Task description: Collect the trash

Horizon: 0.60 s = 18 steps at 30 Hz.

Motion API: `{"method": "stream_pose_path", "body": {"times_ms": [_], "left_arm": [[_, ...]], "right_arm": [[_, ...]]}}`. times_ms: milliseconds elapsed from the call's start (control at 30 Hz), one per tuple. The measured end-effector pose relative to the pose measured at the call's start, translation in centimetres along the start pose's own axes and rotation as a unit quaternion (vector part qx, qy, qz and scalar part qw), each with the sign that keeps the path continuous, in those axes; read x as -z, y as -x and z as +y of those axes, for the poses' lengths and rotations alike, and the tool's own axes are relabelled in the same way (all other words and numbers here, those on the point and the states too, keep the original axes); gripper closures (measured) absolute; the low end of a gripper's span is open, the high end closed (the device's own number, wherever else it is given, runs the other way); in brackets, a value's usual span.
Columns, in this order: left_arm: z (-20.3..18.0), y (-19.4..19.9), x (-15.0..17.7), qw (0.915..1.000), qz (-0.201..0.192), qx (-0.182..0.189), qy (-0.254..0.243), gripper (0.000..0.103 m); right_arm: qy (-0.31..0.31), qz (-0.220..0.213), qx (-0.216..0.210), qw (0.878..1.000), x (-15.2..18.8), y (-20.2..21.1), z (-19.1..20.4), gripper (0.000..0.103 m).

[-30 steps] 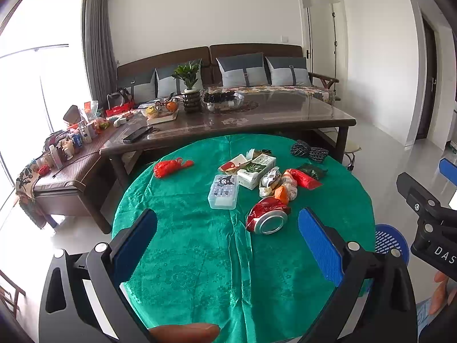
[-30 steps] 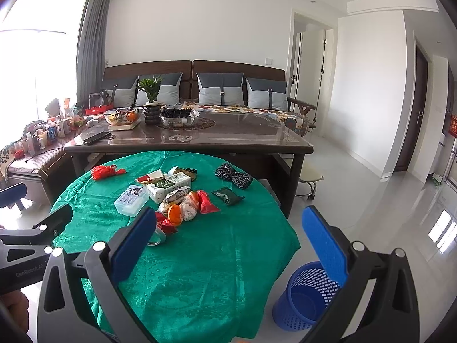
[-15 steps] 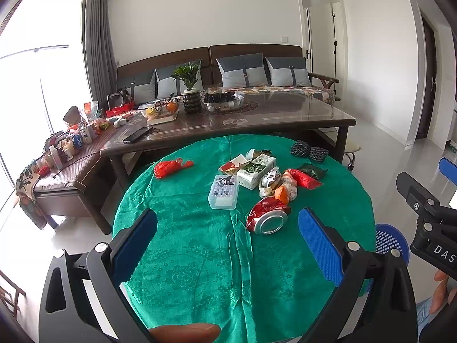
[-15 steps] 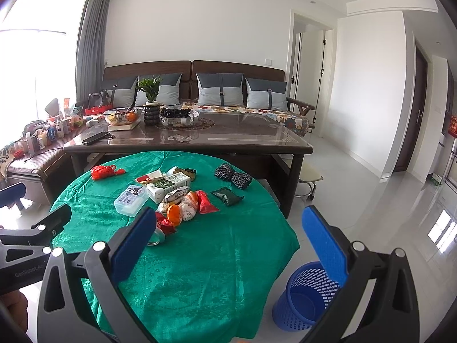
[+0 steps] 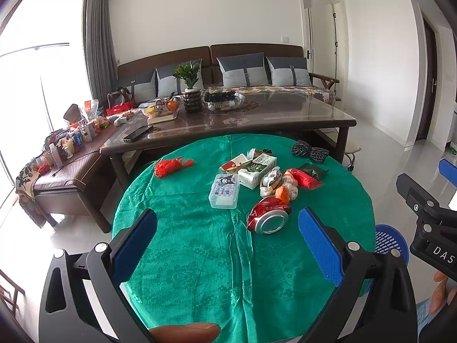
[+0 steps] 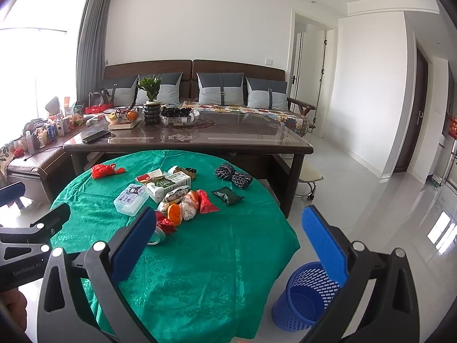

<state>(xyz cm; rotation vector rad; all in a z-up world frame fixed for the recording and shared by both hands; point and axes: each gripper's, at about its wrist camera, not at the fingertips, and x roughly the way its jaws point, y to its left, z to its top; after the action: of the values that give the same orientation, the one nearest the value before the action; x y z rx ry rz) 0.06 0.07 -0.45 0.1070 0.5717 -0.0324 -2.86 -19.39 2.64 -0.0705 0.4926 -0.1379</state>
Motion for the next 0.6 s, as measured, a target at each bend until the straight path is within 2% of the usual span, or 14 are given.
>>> {"method": "stream_pose_path", "body": {"times_ms": [600], "left_arm": [[0.09,0.57,-0.11,1.0,-0.003,-0.002,0.003,0.005]], "right_arm": [[0.001,-0.001,0.001,1.0,-0.08,0.14,0.02,0.005]]}}
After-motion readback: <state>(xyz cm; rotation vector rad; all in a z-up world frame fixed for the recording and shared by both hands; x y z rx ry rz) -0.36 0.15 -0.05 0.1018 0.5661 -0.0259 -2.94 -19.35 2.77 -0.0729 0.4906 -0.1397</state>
